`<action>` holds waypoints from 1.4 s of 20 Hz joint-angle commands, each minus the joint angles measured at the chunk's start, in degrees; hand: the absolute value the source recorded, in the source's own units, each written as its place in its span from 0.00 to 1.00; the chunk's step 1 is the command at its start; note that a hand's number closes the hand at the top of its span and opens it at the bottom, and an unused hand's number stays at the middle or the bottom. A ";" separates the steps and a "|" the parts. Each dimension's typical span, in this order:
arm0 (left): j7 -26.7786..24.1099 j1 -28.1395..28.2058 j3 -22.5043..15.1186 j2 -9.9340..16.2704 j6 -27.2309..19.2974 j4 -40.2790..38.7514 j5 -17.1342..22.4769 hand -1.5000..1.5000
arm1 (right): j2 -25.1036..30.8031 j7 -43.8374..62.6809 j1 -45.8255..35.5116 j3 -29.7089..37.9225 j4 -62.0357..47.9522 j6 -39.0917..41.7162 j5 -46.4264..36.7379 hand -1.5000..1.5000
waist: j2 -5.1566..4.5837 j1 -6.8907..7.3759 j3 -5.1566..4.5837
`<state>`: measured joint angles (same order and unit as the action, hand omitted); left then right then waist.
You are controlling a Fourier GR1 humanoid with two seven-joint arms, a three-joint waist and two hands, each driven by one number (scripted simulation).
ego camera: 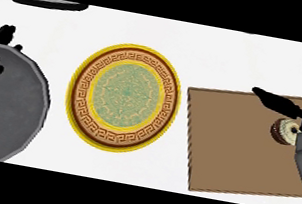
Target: Pick the cupcake from the tray and place it in the plate
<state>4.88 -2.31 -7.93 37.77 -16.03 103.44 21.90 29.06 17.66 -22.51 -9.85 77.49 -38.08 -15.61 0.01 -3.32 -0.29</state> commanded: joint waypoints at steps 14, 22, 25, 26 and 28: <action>-2.76 -9.92 -0.84 -3.05 4.91 -9.75 -1.07 0.50 | 11.31 56.00 -10.67 -8.64 6.86 44.65 5.99 0.00 | 0.35 2.10 0.07; -1.73 -15.98 -1.97 -7.60 4.22 -14.41 -4.37 0.50 | 13.71 53.09 -8.28 -6.91 0.16 45.72 4.79 0.00 | -0.13 2.83 0.25; -2.98 -12.74 -0.87 -6.49 6.41 -12.95 -3.43 0.50 | 14.25 53.46 -7.35 -7.67 -2.58 46.63 3.86 0.00 | -0.12 3.53 0.24; -1.55 -12.28 -2.30 -7.66 4.76 -11.30 -4.56 0.50 | 12.92 56.76 -6.07 -8.90 0.25 45.97 3.52 0.00 | 0.08 3.28 0.24; -2.06 -14.18 0.32 -6.19 6.84 -13.89 -3.69 0.50 | 13.56 56.90 -5.19 -7.76 0.31 47.06 4.52 0.00 | 0.05 2.97 0.23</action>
<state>2.74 -15.61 -8.91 31.40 -10.29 90.84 18.27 42.64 65.19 -28.39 -17.90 77.87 5.77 -11.21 0.04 -0.28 -0.07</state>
